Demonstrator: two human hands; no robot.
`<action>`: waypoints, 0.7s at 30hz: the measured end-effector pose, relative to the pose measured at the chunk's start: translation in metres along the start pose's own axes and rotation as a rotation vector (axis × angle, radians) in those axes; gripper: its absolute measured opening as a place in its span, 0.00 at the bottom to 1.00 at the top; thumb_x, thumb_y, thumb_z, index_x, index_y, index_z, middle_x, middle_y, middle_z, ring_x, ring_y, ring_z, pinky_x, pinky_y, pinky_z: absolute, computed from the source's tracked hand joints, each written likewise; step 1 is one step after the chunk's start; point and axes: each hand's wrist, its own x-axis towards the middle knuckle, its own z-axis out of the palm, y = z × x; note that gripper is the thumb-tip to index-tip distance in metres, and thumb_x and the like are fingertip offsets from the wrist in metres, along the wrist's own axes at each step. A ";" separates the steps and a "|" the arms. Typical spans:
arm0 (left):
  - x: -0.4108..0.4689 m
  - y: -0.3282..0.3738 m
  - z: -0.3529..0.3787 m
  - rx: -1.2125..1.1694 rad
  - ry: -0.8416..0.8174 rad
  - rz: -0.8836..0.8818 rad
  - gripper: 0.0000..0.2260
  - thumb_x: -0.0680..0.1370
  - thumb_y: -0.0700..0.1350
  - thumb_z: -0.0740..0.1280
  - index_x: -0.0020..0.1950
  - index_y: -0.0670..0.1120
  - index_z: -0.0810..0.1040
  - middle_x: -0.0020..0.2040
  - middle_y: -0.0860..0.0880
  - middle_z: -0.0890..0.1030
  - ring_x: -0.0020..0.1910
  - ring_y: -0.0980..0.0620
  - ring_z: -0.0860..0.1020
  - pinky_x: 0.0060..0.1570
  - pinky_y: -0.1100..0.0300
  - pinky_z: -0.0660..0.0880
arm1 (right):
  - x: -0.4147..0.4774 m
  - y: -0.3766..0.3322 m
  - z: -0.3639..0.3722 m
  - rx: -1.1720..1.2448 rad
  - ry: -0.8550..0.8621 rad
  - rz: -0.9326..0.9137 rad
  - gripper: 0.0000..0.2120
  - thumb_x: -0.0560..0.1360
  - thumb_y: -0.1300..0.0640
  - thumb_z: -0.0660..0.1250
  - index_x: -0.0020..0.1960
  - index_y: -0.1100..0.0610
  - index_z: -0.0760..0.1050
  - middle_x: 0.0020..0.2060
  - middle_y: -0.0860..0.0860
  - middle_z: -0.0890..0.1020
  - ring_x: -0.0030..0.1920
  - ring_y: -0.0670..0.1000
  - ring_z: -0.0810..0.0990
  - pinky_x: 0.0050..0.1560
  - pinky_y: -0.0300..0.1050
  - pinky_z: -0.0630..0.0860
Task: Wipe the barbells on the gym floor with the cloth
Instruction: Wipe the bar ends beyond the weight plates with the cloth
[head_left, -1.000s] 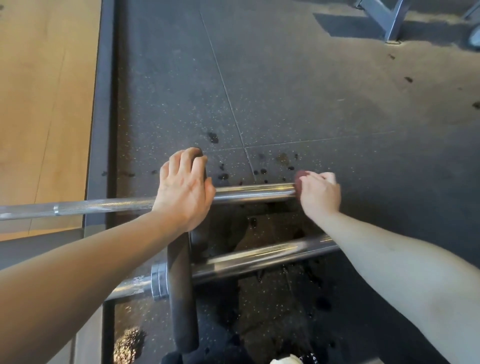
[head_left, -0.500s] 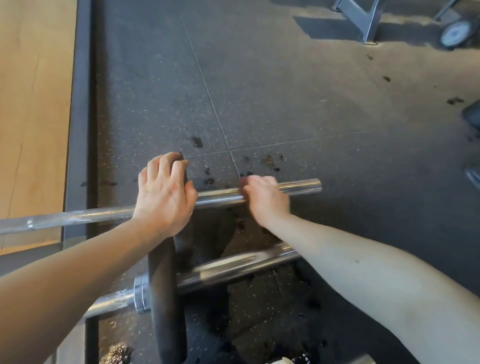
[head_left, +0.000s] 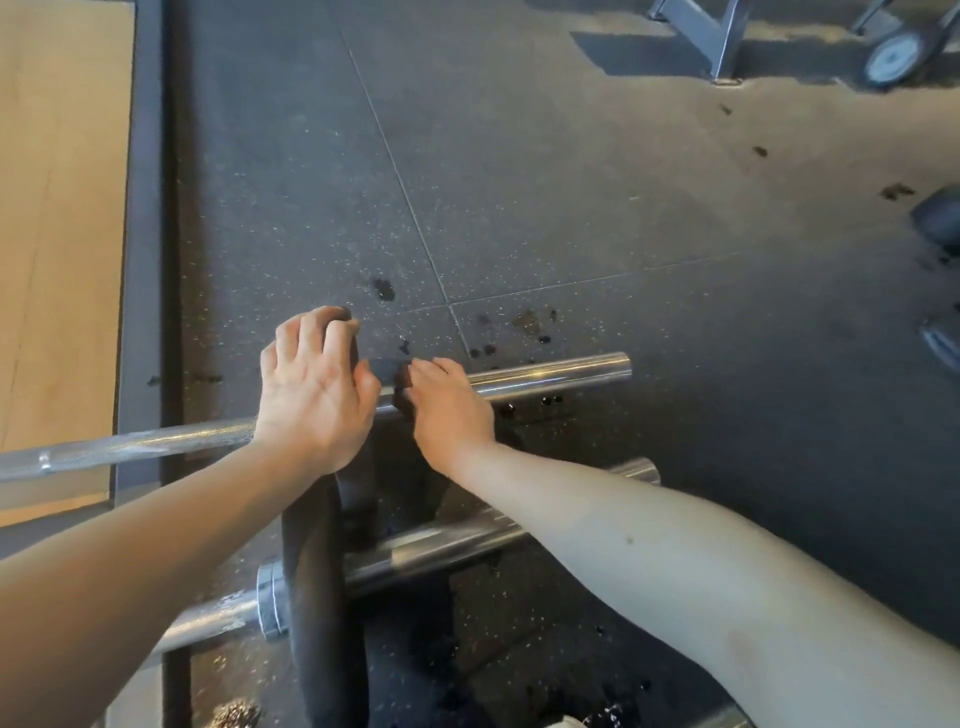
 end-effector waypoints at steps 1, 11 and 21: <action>0.000 0.000 0.000 -0.003 -0.003 0.003 0.21 0.78 0.51 0.56 0.68 0.42 0.70 0.71 0.44 0.69 0.68 0.38 0.65 0.66 0.36 0.66 | 0.000 0.014 -0.007 -0.005 -0.030 -0.028 0.18 0.86 0.54 0.58 0.75 0.53 0.70 0.75 0.45 0.70 0.78 0.49 0.60 0.72 0.50 0.68; -0.003 0.001 0.001 -0.007 -0.015 -0.005 0.21 0.79 0.52 0.55 0.68 0.43 0.70 0.72 0.44 0.68 0.69 0.38 0.64 0.68 0.36 0.67 | -0.003 0.149 -0.083 -0.169 0.163 0.627 0.16 0.84 0.57 0.59 0.70 0.55 0.76 0.76 0.49 0.70 0.78 0.51 0.61 0.72 0.52 0.69; 0.013 -0.003 -0.002 -0.031 -0.017 -0.018 0.20 0.78 0.51 0.55 0.66 0.43 0.70 0.70 0.45 0.69 0.66 0.39 0.64 0.65 0.37 0.65 | 0.003 0.029 -0.015 0.049 0.011 -0.034 0.18 0.85 0.55 0.61 0.73 0.57 0.73 0.73 0.49 0.73 0.77 0.51 0.62 0.72 0.53 0.68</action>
